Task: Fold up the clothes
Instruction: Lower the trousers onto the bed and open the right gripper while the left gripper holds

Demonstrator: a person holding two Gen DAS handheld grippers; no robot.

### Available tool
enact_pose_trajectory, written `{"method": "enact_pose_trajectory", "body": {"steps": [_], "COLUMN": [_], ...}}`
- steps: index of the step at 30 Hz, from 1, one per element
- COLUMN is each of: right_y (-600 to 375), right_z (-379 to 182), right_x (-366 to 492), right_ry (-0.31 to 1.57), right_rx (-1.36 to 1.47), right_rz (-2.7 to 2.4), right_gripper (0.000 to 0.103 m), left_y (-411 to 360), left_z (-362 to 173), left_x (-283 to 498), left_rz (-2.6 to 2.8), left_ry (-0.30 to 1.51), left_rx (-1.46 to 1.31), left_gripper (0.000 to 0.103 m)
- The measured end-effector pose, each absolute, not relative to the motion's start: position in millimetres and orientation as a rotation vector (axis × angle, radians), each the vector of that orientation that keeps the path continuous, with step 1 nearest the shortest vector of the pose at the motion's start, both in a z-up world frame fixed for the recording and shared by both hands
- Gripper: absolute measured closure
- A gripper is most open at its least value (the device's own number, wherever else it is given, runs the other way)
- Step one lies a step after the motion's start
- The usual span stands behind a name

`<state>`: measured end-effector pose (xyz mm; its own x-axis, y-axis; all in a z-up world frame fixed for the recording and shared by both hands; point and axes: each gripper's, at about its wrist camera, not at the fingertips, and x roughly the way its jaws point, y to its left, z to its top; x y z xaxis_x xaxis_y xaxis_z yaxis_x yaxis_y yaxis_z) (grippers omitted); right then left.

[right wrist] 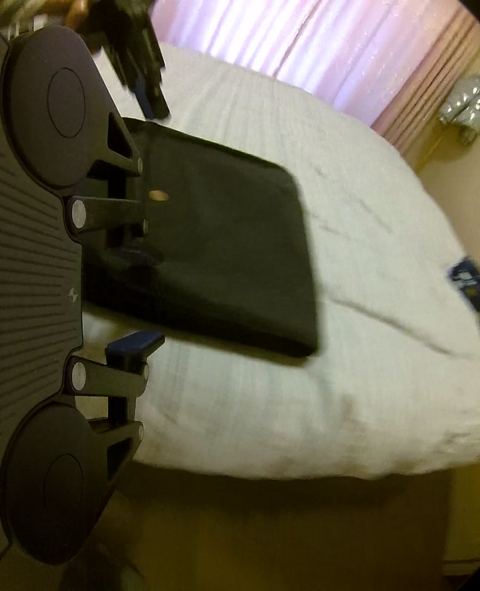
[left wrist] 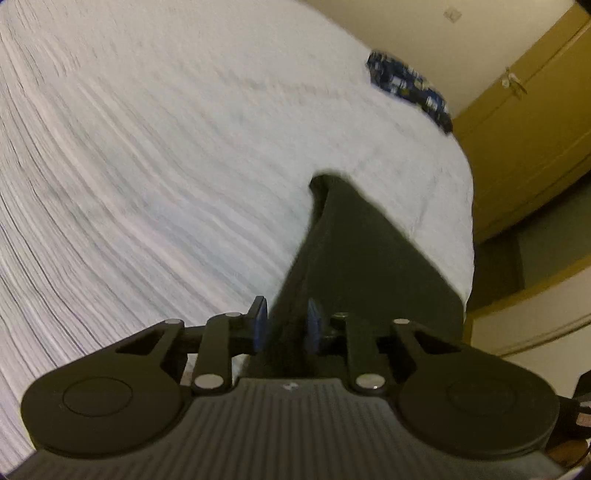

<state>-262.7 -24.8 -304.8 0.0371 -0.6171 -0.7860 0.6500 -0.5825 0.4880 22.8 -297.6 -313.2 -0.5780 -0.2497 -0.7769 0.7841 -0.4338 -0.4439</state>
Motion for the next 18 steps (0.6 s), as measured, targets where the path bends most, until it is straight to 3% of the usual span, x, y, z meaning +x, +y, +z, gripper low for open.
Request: {"method": "enact_pose_trajectory", "body": {"steps": [8, 15, 18], "right_y": [-78, -89, -72], "right_z": [-292, -339, -337], "right_x": [-234, -191, -175], "right_ry": [0.231, 0.514, 0.575], "right_rx": [1.089, 0.989, 0.942], "right_rz": [-1.772, -1.709, -1.658], "right_gripper": [0.060, 0.060, 0.060], "left_y": [-295, -285, -283], "left_z": [-312, -356, -354], "left_x": [-58, -28, -2], "left_rz": [-2.269, -2.155, -2.119], "left_ry": [0.920, 0.870, 0.970], "left_rx": [0.978, 1.090, 1.043], "left_gripper": [0.092, 0.100, 0.100]}}
